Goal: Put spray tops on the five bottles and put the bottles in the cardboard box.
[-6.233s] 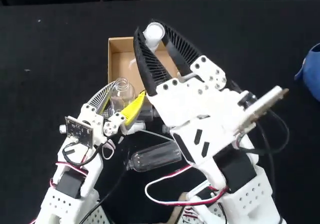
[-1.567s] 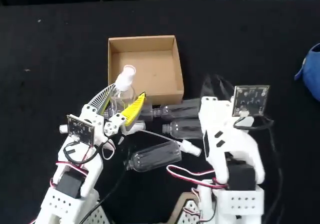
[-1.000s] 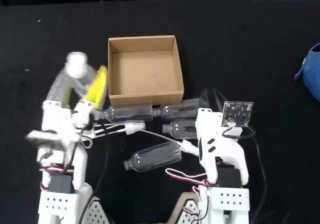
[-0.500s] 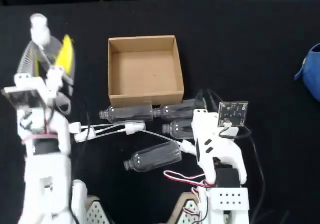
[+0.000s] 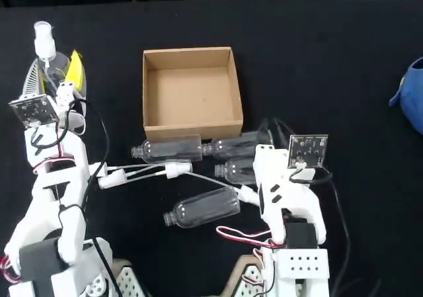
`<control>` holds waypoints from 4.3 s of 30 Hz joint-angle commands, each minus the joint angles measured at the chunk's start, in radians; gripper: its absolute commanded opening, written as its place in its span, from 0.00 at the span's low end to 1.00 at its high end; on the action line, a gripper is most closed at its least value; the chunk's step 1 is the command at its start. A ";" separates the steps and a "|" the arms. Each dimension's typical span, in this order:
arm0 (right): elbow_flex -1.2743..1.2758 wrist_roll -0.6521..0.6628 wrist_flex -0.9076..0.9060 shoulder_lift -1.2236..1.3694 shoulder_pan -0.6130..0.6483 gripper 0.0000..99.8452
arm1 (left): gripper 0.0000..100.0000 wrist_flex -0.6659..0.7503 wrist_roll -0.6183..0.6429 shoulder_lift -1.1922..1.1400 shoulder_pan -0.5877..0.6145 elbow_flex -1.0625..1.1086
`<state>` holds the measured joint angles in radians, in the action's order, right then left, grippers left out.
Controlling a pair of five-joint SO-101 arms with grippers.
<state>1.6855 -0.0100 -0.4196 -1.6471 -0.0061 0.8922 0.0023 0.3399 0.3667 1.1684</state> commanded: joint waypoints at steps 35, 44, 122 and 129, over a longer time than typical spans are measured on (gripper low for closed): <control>-0.008 0.009 0.028 -0.030 0.014 0.03 | 0.03 0.324 0.012 -0.623 -0.421 -0.466; -0.008 0.009 0.028 -0.030 0.014 0.03 | 0.03 0.325 0.018 -0.786 -0.418 -0.596; -0.007 0.009 0.057 -0.031 0.014 0.03 | 0.03 0.097 0.087 -0.997 -0.383 -0.889; -0.007 0.009 0.057 -0.031 0.014 0.03 | 0.03 0.192 0.031 -1.106 -0.389 -0.903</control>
<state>1.6855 -0.0069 -0.3905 -1.6471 -0.0061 1.0226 0.0453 -0.7480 -0.0092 0.3092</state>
